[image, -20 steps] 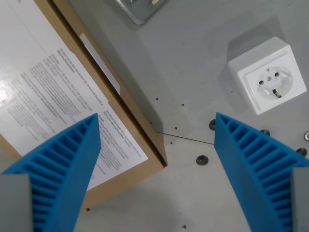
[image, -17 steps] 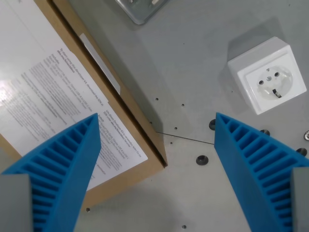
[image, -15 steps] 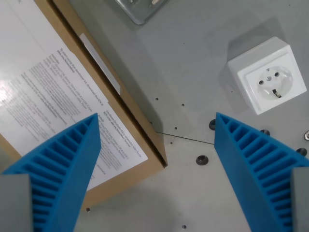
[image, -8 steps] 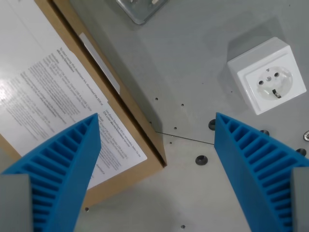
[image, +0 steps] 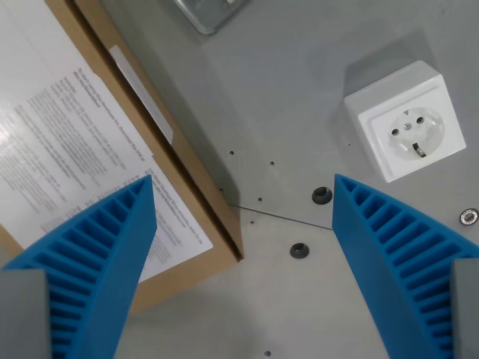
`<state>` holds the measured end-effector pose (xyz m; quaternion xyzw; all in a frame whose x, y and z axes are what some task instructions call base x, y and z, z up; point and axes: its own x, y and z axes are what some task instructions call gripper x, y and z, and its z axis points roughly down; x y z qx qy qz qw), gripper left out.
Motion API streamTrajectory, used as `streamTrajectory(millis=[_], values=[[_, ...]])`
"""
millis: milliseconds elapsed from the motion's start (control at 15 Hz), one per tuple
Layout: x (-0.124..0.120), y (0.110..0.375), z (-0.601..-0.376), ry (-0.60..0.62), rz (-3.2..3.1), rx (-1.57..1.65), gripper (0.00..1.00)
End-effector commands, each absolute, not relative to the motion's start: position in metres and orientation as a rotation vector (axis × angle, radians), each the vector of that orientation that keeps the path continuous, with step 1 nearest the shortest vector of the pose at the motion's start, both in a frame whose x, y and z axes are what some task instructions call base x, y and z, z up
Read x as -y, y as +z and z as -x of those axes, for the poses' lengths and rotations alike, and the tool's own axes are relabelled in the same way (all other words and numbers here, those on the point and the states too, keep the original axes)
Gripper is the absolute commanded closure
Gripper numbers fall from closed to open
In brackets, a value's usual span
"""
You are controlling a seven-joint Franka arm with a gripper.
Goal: Move above the white socket
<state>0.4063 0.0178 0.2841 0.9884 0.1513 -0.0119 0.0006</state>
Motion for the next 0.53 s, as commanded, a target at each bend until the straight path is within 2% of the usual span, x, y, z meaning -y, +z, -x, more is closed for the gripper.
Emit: streamTrajectory(millis=[67, 533], values=[[-0.008, 0.277, -0.408, 0.06, -3.082, -0.63, 0.0], [0.011, 0.26, -0.408, 0.121, -3.05, -0.771, 0.0]])
